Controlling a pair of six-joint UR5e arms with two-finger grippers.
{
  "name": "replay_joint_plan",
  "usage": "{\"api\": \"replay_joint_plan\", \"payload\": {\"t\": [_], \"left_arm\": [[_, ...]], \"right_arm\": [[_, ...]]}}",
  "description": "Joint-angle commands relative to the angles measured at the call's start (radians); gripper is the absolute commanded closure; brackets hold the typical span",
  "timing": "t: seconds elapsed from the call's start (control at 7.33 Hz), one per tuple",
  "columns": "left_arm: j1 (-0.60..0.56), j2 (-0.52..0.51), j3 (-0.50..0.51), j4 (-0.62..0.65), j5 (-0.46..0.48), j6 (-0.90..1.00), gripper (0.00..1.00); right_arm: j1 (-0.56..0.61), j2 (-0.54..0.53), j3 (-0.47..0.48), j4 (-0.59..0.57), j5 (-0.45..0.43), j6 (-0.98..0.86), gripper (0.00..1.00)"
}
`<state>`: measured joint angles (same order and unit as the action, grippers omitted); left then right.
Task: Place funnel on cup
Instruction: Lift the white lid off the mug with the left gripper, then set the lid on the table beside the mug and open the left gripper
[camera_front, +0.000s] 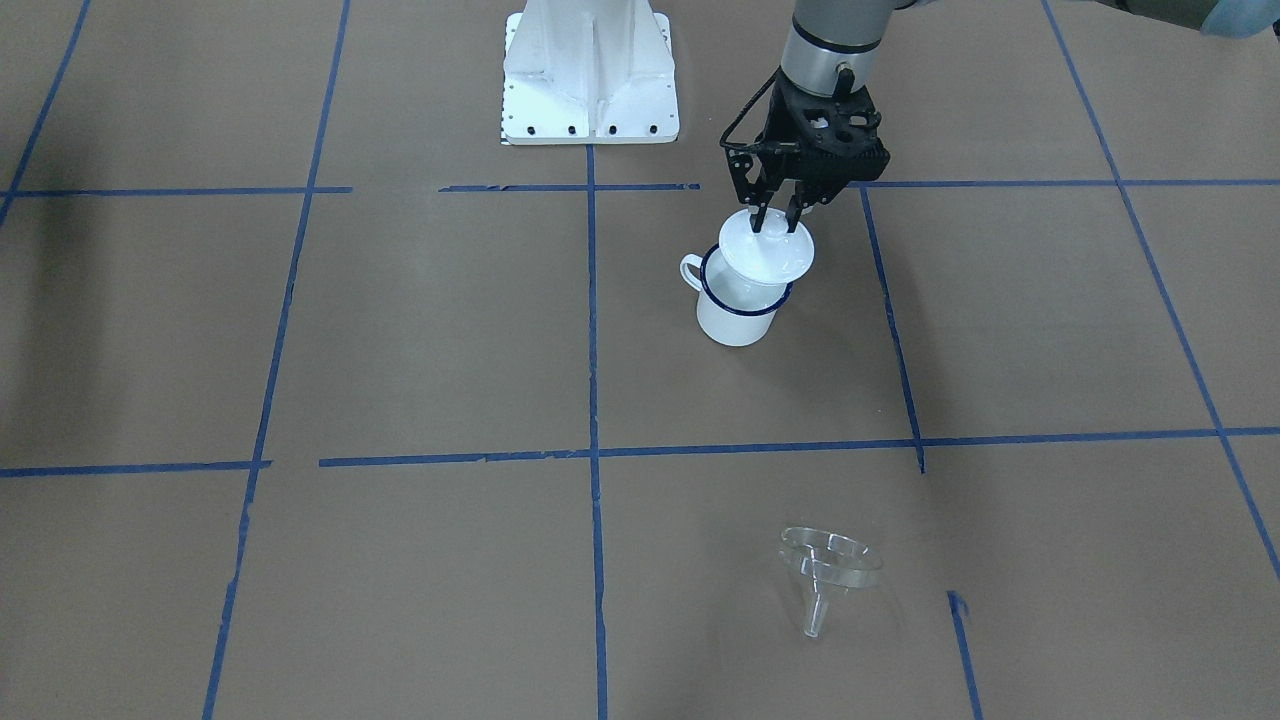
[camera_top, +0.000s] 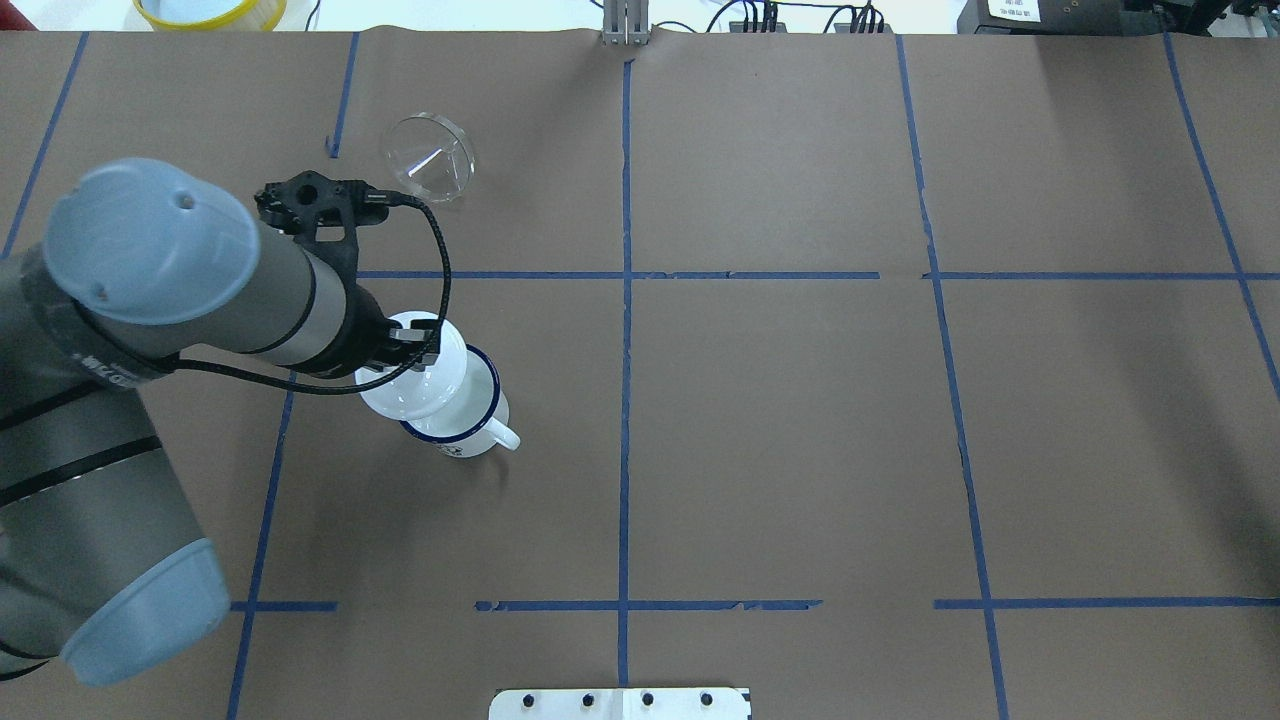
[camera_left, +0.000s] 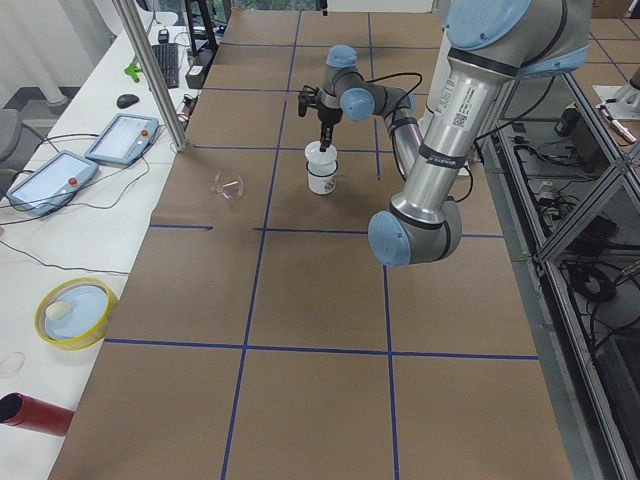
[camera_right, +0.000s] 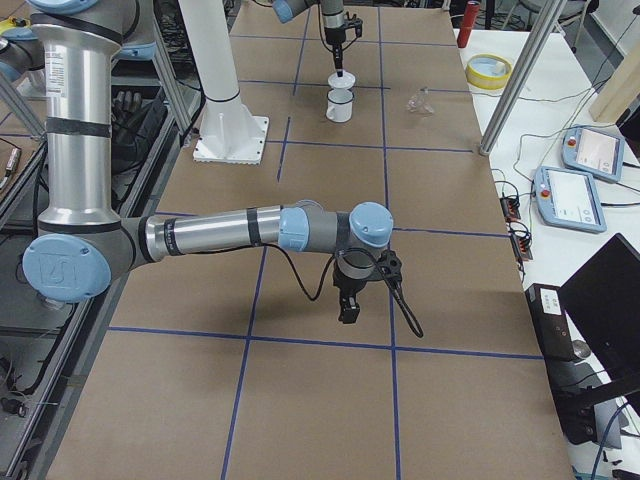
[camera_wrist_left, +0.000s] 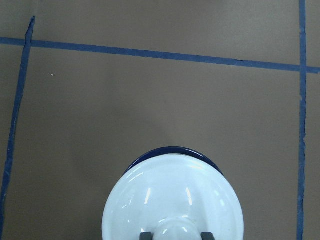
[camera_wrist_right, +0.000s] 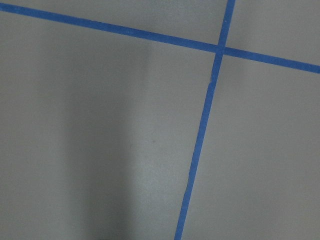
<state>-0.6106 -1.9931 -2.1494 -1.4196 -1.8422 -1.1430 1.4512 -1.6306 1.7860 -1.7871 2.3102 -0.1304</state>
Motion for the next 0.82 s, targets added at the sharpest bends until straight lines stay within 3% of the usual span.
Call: {"api": "replay_joint_plan", "payload": {"t": [0.0, 0.14, 0.27, 0.68], "left_arm": [[-0.015, 0.234, -0.128, -0.092, -0.005, 0.130, 1.00], [-0.014, 0.360, -0.115, -0.261, 0.000, 0.121, 1.00], [-0.005, 0.413, -0.062, -0.385, 0.003, 0.108, 1.00], [0.075, 0.376, 0.127, -0.475, 0.044, 0.022, 1.00]], "right_arm": [[0.000, 0.000, 0.000, 0.000, 0.000, 0.000, 0.00], [0.000, 0.000, 0.000, 0.000, 0.000, 0.000, 0.00], [0.000, 0.000, 0.000, 0.000, 0.000, 0.000, 0.00], [0.000, 0.000, 0.000, 0.000, 0.000, 0.000, 0.00]]}}
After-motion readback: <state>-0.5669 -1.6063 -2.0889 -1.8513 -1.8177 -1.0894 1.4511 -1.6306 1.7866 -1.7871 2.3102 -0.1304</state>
